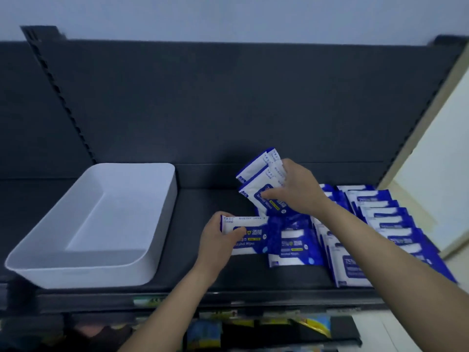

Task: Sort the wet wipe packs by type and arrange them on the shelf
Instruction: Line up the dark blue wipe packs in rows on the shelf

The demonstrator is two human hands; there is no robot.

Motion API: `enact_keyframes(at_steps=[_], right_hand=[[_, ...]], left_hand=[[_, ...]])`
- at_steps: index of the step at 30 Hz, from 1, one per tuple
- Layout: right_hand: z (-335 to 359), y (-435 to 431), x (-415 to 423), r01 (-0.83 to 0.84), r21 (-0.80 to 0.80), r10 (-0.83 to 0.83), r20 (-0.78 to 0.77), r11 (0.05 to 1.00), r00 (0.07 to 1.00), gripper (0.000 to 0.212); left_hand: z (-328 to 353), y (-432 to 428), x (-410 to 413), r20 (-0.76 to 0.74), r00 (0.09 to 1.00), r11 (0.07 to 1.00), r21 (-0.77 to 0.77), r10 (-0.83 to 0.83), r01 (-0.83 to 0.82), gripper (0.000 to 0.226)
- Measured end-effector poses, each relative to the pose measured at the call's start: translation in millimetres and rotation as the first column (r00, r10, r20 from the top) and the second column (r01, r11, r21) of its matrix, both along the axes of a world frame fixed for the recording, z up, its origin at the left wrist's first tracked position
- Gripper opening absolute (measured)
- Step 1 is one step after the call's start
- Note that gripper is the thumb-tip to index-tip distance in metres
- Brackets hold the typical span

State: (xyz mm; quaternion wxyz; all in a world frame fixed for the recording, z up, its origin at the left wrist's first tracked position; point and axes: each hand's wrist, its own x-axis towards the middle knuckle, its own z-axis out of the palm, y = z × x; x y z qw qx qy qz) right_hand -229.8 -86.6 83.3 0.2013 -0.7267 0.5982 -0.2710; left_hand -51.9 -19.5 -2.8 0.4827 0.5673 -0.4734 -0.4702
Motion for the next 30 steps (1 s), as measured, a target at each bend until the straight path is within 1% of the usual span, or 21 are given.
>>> enact_keyframes(at_steps=[4, 7, 9, 11, 13, 15, 18, 21, 22, 23, 24, 26, 28, 29, 30], right_hand=[[-15.3, 18.5, -45.1, -0.059, 0.045, 0.063, -0.104, 0.997, 0.993, 0.047], [-26.9, 28.6, -71.9, -0.069, 0.060, 0.078, -0.148, 0.996, 0.986, 0.047], [-33.6, 34.4, -86.0, -0.061, 0.055, 0.068, -0.148, 0.997, 0.987, 0.047], [-37.5, 39.6, -97.6, -0.029, 0.036, 0.032, -0.099, 0.999, 0.995, 0.046], [-38.8, 42.8, -106.8, -0.001, 0.014, 0.002, -0.047, 1.000, 0.999, 0.044], [-39.6, 44.9, -113.0, 0.009, 0.005, -0.009, -0.023, 1.000, 1.000, 0.044], [-43.6, 47.2, -117.6, 0.001, -0.011, -0.001, 0.002, 1.000, 1.000, 0.044], [-42.4, 49.3, -117.7, 0.032, -0.072, -0.024, 0.121, 0.997, 0.992, 0.044], [-39.8, 48.7, -117.7, 0.032, -0.076, -0.021, 0.148, 0.997, 0.989, 0.045], [-37.4, 48.2, -117.5, 0.012, -0.061, -0.003, 0.143, 0.998, 0.990, 0.046], [-36.1, 48.1, -116.8, -0.031, -0.020, 0.033, 0.100, 0.999, 0.994, 0.046], [-40.1, 48.5, -111.6, -0.153, 0.107, 0.162, -0.083, 0.982, 0.983, 0.046], [-52.9, 49.7, -103.3, -0.263, 0.211, 0.314, -0.259, 0.941, 0.913, 0.046], [-60.3, 50.1, -98.9, -0.308, 0.240, 0.375, -0.319, 0.920, 0.870, 0.046], [-66.6, 49.8, -94.9, -0.338, 0.265, 0.418, -0.361, 0.903, 0.834, 0.046]], left_hand=[[-17.2, 6.8, -45.4, 0.011, 0.999, 0.997, 0.074, -0.040, 0.039, 0.015], [-30.4, 5.8, -70.3, 0.074, 0.996, 0.995, 0.098, -0.043, 0.035, 0.017], [-39.3, 4.2, -83.2, 0.118, 0.992, 0.995, 0.095, -0.040, 0.029, 0.019], [-47.5, 0.7, -93.4, 0.201, 0.979, 0.997, 0.073, -0.026, 0.012, 0.019], [-57.0, -4.4, -99.3, 0.367, 0.930, 0.999, 0.043, -0.026, 0.011, 0.023], [-66.2, -9.7, -100.4, 0.478, 0.878, 1.000, 0.023, -0.018, 0.007, 0.030], [-72.6, -15.3, -101.3, 0.560, 0.829, 1.000, 0.026, -0.004, -0.013, 0.032], [-69.3, -21.0, -101.3, 0.599, 0.800, 0.999, 0.005, 0.040, -0.054, 0.028], [-67.7, -23.3, -101.1, 0.602, 0.797, 0.998, 0.001, 0.054, -0.068, 0.028], [-65.6, -25.3, -100.8, 0.597, 0.800, 0.997, 0.005, 0.058, -0.076, 0.028], [-64.6, -28.2, -100.1, 0.585, 0.809, 0.997, 0.005, 0.058, -0.075, 0.027], [-63.5, -33.6, -97.1, 0.553, 0.832, 0.999, 0.012, 0.038, -0.053, 0.022], [-62.0, -36.6, -91.1, 0.519, 0.854, 0.999, 0.023, 0.015, -0.031, 0.010], [-58.9, -35.2, -86.8, 0.459, 0.889, 0.999, 0.043, 0.010, -0.033, 0.008], [-55.7, -33.1, -82.2, 0.367, 0.930, 0.997, 0.065, 0.013, -0.040, 0.007]])
